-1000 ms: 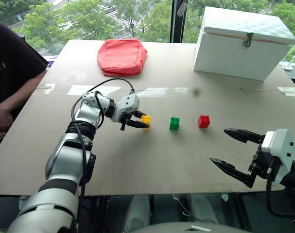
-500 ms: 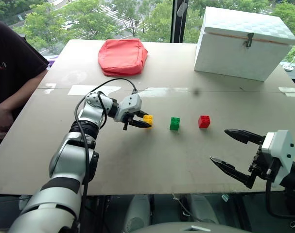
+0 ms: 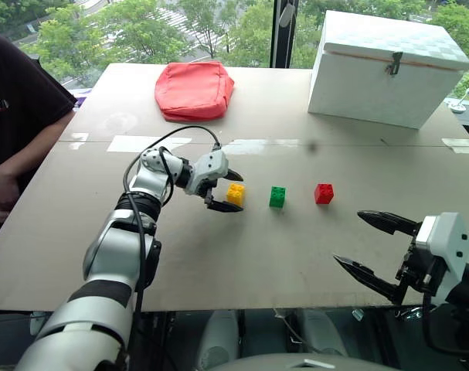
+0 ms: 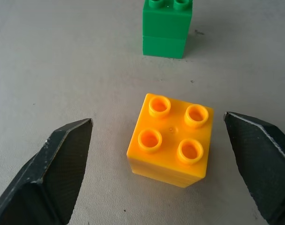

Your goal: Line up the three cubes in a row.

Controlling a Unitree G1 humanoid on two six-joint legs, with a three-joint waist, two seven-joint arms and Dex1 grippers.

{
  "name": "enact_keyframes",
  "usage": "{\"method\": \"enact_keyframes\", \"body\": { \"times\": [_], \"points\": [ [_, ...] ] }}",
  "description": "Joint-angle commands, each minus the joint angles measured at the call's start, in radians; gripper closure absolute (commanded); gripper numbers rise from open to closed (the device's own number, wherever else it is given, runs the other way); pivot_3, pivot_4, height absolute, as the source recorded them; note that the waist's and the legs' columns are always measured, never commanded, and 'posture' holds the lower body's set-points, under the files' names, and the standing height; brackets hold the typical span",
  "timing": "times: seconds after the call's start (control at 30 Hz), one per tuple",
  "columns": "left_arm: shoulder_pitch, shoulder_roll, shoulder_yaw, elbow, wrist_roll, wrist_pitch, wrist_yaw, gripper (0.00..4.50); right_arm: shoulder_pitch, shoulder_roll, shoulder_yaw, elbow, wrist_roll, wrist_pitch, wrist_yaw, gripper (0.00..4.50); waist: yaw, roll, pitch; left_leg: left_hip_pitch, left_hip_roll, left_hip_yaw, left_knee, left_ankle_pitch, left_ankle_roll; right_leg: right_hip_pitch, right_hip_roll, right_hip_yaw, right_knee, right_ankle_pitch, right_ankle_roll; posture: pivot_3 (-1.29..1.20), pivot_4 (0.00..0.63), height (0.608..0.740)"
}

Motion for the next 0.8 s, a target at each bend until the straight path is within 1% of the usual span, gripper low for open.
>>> {"method": "enact_keyframes", "body": {
  "times": [0.03,0.07,0.17,0.27,0.33,0.4,0.47,0.53,0.6,0.77,0.8],
  "points": [
    [0.032,0.052,0.060,-0.127,-0.063,0.071,-0.015,0.08,-0.006,-0.002,-0.045,-0.015,0.003,-0.024,0.005,0.00,-0.001,0.000,0.000,0.000,0.000,0.000,0.000,0.000,0.000,0.000,0.000,0.000,0.000,0.000,0.000,0.00,0.150,0.740],
    [0.062,0.067,0.076,-0.189,-0.084,0.115,-0.011,0.08,-0.011,-0.003,-0.046,-0.006,0.004,-0.022,0.005,0.00,-0.002,0.000,0.000,0.000,0.000,0.000,0.000,0.000,0.000,0.000,0.000,0.000,0.000,0.000,0.000,0.00,0.150,0.740],
    [0.230,0.113,0.134,-0.505,-0.169,0.291,0.040,0.08,-0.028,-0.009,-0.042,0.030,0.004,-0.011,0.011,0.00,-0.005,0.001,0.000,0.001,0.002,0.000,0.000,0.000,0.000,0.000,0.000,0.001,0.001,0.000,0.000,0.00,0.150,0.740],
    [0.408,0.141,0.194,-0.798,-0.224,0.442,0.149,0.08,-0.042,-0.015,-0.034,0.059,-0.006,-0.017,0.033,0.00,0.001,0.001,0.000,0.001,0.002,0.001,0.000,0.000,0.000,0.000,-0.001,0.001,0.001,0.000,0.000,0.00,0.150,0.740],
    [0.518,0.152,0.241,-0.961,-0.262,0.533,0.225,0.08,-0.050,-0.017,-0.029,0.073,-0.013,-0.021,0.045,0.00,0.001,0.001,0.000,0.001,0.002,0.000,0.000,0.000,0.000,0.000,-0.002,0.001,0.001,0.000,0.000,0.00,0.150,0.740],
    [0.657,0.145,0.316,-1.145,-0.318,0.649,0.327,0.08,-0.044,-0.016,-0.036,0.093,-0.030,-0.030,0.069,0.00,0.001,0.001,0.000,0.002,0.002,0.000,0.000,0.000,0.000,0.001,-0.002,0.000,0.001,0.000,0.000,0.00,0.150,0.740],
    [0.766,0.126,0.380,-1.287,-0.371,0.750,0.425,0.08,-0.025,-0.013,-0.050,0.115,-0.049,-0.042,0.098,0.00,0.001,0.001,0.000,0.002,0.002,0.000,0.000,0.000,0.000,0.001,-0.003,0.001,0.001,0.000,0.000,0.00,0.150,0.740],
    [0.930,0.108,0.458,-1.439,-0.411,0.817,0.501,0.08,0.038,-0.005,-0.105,0.145,-0.070,-0.046,0.139,0.00,0.001,0.002,-0.001,0.002,0.002,0.000,0.000,0.000,0.000,0.001,-0.003,0.000,0.001,0.000,0.000,0.00,0.150,0.740],
    [1.083,0.097,0.534,-1.557,-0.452,0.860,0.546,0.08,0.103,0.004,-0.167,0.182,-0.096,-0.063,0.187,0.00,0.000,0.003,-0.002,0.002,0.002,0.001,-0.002,0.000,0.000,0.000,-0.004,0.001,0.000,-0.001,0.001,0.00,0.150,0.740],
    [1.295,0.091,0.658,-1.680,-0.535,0.898,0.591,0.08,0.172,0.012,-0.249,0.271,-0.140,-0.109,0.274,0.00,0.002,0.004,-0.002,0.004,0.002,0.000,-0.002,-0.001,-0.001,0.000,-0.005,0.001,0.000,-0.002,0.003,0.00,0.150,0.740],
    [1.320,0.092,0.677,-1.690,-0.555,0.901,0.595,0.08,0.178,0.012,-0.258,0.286,-0.149,-0.116,0.286,0.00,0.002,0.004,-0.002,0.004,0.001,0.000,-0.002,-0.003,-0.004,0.000,-0.006,0.000,0.000,-0.002,0.003,0.00,0.150,0.740]
  ]
}}
